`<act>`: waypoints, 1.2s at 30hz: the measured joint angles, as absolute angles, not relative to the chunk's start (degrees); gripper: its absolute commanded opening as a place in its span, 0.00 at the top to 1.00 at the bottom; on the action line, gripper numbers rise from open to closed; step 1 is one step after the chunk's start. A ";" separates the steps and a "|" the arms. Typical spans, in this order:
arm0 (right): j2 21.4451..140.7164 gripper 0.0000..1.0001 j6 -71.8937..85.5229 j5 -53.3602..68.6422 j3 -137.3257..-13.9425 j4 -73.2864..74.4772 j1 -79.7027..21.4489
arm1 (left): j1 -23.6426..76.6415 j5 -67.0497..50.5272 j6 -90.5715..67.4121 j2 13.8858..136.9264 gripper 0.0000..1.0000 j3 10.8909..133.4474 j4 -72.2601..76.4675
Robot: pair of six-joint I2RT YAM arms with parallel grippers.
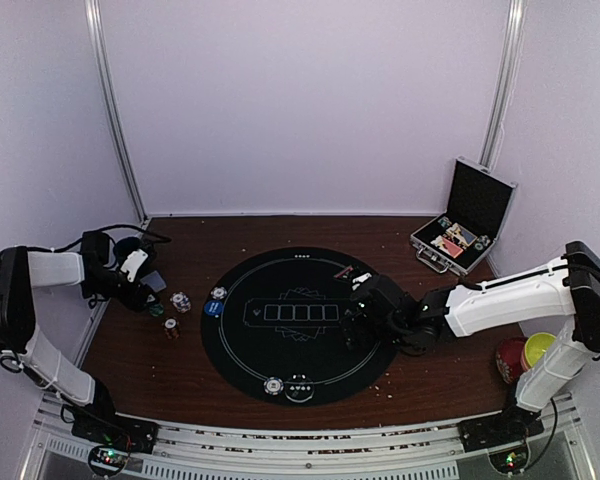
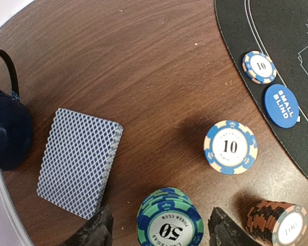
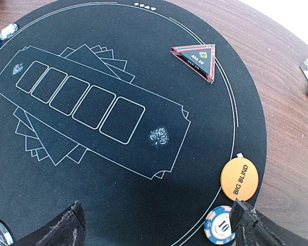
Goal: Distribute texas hold em gaming equipment
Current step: Pick up the pile of poker chips from the pile of poker chips.
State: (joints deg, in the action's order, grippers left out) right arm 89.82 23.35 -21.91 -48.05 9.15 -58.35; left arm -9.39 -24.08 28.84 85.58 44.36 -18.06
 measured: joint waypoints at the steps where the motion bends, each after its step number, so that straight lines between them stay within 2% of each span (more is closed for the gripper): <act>1: 89.82 0.00 23.33 -21.98 -48.05 9.15 -58.39 | -9.39 -24.08 28.84 85.58 0.37 44.36 -18.04; 4: 89.82 0.00 23.35 -22.11 -48.05 9.15 -58.52 | -9.39 -24.05 28.77 85.56 0.40 44.36 -18.04; 26: 89.82 0.00 23.33 -22.98 -48.05 9.17 -58.76 | -9.39 -24.43 29.06 85.10 0.40 44.36 -21.10; 36: 89.82 0.00 23.31 -23.00 -48.05 9.17 -58.92 | -9.39 -24.45 29.08 85.45 0.46 44.36 -21.08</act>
State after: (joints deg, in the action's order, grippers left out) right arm 89.82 23.31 -23.00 -48.05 9.17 -58.92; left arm -9.39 -24.45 29.08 85.45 44.36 -21.08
